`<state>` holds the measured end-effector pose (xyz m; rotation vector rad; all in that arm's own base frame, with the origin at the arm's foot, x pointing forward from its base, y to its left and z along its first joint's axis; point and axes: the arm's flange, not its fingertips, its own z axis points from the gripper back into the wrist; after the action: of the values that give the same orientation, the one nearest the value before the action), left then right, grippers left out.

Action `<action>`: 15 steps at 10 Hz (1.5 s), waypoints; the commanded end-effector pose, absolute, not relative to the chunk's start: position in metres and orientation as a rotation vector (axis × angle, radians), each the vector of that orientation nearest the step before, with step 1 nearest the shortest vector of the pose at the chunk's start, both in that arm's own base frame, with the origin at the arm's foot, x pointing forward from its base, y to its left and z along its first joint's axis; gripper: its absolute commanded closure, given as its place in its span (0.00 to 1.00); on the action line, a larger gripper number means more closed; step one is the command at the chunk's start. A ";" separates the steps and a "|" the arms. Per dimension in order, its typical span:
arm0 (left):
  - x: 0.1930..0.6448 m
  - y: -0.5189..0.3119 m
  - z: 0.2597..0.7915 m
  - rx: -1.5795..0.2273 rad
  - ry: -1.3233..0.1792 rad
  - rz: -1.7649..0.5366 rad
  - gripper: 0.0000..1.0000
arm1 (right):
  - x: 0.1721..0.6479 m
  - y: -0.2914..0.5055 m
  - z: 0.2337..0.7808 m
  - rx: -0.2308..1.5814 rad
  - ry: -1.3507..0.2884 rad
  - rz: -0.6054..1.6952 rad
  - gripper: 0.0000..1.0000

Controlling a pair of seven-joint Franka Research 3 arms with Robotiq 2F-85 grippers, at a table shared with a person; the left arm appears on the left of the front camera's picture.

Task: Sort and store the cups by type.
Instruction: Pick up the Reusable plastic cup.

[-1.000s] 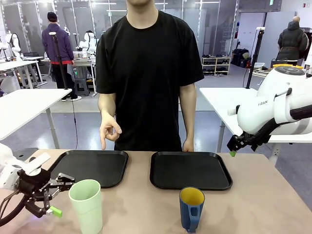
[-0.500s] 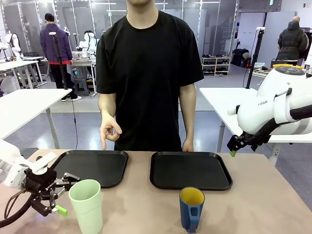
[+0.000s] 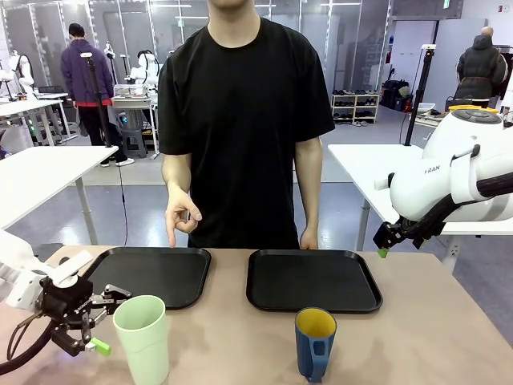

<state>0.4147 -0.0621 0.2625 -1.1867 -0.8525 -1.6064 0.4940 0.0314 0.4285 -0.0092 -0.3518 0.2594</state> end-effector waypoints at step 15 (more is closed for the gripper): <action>0.423 -0.133 0.255 -1.373 -0.679 -1.761 0.00 | 0.493 0.030 0.430 -0.009 -0.359 0.256 0.00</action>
<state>0.4163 -0.1294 0.2550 -1.3398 -0.7358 -1.7536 0.4940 0.0314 0.4285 -0.0093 -0.3518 0.2594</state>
